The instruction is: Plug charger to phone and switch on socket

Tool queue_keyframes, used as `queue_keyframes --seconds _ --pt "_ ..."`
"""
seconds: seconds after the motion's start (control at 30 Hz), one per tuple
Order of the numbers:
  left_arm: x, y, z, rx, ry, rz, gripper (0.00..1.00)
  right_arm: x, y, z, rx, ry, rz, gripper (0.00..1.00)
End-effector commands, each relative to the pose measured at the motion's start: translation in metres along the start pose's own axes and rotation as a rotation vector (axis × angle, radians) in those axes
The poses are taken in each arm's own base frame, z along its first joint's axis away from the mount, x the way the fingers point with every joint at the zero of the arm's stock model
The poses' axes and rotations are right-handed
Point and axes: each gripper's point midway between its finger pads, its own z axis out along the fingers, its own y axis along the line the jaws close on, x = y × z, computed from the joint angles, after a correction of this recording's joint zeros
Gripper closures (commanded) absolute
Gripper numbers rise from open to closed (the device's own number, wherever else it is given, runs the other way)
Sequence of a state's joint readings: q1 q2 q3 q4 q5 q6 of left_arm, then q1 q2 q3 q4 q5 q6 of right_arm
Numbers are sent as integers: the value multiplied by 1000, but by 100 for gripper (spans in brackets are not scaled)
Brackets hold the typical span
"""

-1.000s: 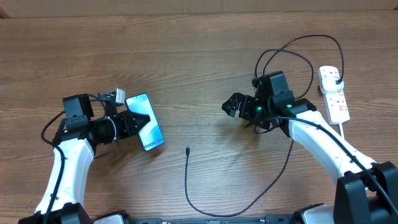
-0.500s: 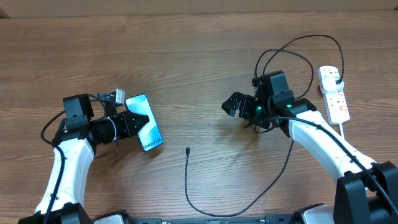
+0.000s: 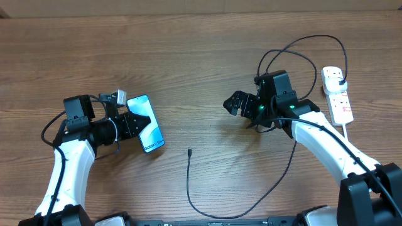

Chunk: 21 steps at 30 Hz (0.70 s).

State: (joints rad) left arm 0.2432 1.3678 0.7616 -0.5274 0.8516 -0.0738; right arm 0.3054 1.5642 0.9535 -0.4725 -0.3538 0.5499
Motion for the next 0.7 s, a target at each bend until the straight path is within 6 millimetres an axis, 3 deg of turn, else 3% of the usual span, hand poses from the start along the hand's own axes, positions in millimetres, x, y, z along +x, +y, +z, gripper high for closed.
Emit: queue_keyframes --seconds 0.0,0.17,0.2,0.23,0.3,0.37,0.67 --pt "-2 -10 -5 35 -19 41 96 11 3 -1 -26 56 10 0" --pt "-3 -10 -5 38 -19 45 96 20 -1 -1 -14 94 27 0" --pt "-3 -11 -5 41 -19 44 96 20 -1 -1 -14 95 28 10" --pt "-3 -11 -5 43 -19 45 96 21 -1 -1 -17 100 28 29" --pt "-3 -11 -5 42 -19 45 96 24 0 -1 -20 113 32 56" --pt "-3 -11 -5 42 -20 46 96 27 -1 -1 -14 123 32 96" --pt "-3 -10 -5 38 -20 50 96 31 5 -2 -46 142 28 96"
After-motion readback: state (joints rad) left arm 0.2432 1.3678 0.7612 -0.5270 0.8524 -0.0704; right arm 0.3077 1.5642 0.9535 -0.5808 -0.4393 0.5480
